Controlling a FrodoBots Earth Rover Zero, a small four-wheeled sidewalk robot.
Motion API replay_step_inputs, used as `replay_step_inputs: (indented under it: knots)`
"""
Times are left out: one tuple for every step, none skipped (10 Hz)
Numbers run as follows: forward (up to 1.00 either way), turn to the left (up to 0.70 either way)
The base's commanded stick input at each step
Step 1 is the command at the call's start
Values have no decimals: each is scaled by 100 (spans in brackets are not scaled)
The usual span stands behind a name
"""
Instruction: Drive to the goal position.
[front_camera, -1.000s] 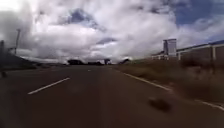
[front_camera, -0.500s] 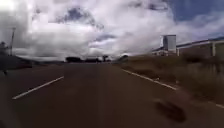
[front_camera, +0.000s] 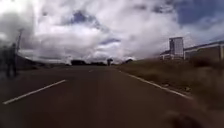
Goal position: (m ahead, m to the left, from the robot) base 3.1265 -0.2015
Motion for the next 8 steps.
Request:
replay_step_inputs:
  knots:
    - [70, 6]
    - [70, 6]
    - [70, 6]
    - [70, 6]
    - [70, 6]
    - [70, 6]
    - [70, 6]
    - [70, 6]
